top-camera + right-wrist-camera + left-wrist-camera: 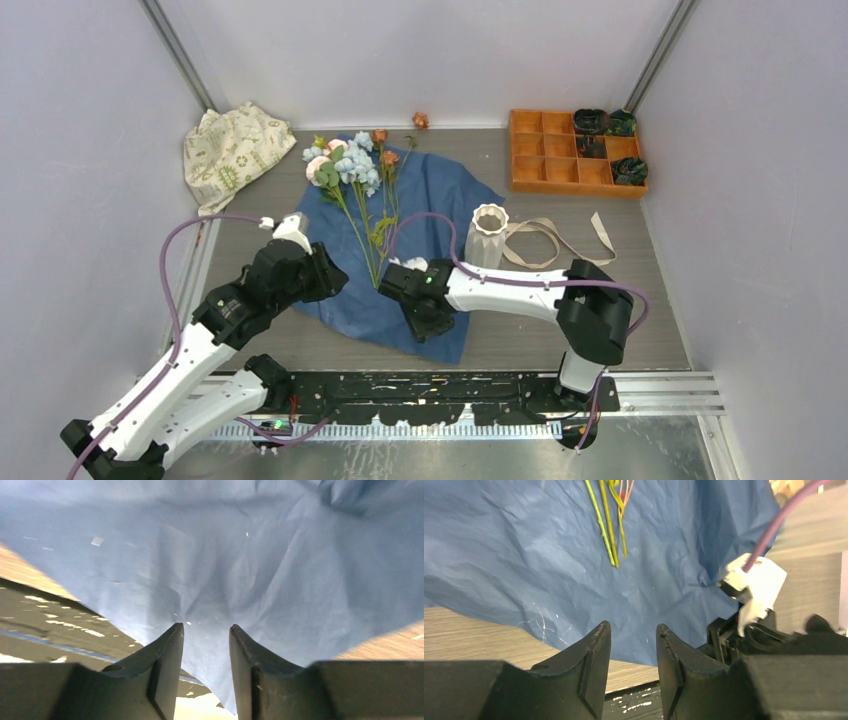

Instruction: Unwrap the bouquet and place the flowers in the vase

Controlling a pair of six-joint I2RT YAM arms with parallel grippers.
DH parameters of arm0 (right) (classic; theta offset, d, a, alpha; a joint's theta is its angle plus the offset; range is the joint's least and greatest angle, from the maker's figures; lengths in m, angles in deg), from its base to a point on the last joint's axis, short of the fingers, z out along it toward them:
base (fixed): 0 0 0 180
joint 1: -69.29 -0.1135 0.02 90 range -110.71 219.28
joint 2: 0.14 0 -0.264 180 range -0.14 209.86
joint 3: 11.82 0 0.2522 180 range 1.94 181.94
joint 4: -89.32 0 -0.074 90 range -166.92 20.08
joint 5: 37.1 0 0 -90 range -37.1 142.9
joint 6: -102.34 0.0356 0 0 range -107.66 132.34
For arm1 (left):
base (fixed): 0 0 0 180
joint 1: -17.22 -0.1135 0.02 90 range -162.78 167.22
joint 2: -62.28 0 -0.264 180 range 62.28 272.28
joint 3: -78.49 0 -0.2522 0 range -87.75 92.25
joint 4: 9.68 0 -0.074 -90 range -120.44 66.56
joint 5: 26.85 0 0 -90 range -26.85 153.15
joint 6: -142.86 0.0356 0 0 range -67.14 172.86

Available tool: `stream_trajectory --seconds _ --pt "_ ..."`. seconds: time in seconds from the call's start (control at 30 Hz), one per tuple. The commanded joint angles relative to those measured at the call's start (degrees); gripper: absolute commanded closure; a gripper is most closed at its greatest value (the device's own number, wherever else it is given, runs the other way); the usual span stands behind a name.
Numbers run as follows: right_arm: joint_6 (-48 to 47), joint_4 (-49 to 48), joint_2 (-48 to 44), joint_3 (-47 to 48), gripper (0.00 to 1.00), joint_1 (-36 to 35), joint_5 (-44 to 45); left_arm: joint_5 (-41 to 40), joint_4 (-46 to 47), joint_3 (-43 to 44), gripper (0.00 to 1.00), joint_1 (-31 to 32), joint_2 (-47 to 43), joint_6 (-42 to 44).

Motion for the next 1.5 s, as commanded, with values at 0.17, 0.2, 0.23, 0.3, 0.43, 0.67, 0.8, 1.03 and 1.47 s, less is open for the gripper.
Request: stream_trajectory --seconds 0.17,0.2,0.23,0.3,0.43,0.67,0.8,1.03,1.47 --pt "-8.2 5.9 -3.5 23.9 0.53 7.1 10.6 -21.7 -7.2 15.2 0.57 0.2 -2.3 3.5" --pt "-9.1 5.5 -2.2 26.3 0.54 8.8 9.6 -23.5 -7.6 16.7 0.56 0.2 -2.3 4.4" --pt "-10.2 4.9 -0.3 29.9 0.54 10.4 8.5 -24.6 -7.6 18.0 0.54 0.2 -2.2 5.3" --pt "-12.0 4.6 4.6 36.2 0.54 13.7 6.2 -25.7 -6.9 19.8 0.52 0.2 -1.8 6.8" --pt "-14.2 6.4 19.2 51.2 0.54 17.4 1.9 -25.6 -5.2 20.5 0.50 0.2 0.4 7.4" --pt "-16.3 11.5 39.6 75.1 0.55 19.7 -0.9 -22.3 -3.8 17.9 0.51 0.1 6.8 6.5" --pt "-15.7 9.1 44.2 76.7 0.56 20.3 -4.2 -21.4 -2.0 16.1 0.51 0.1 7.7 6.2" --pt "-13.8 3.7 45.7 71.5 0.56 20.5 -9.3 -20.7 -0.6 14.2 0.51 0.1 9.0 5.8" --pt "-11.9 1.8 48.7 70.1 0.80 20.4 -10.2 -19.1 0.7 11.9 0.51 0.1 10.1 4.4"
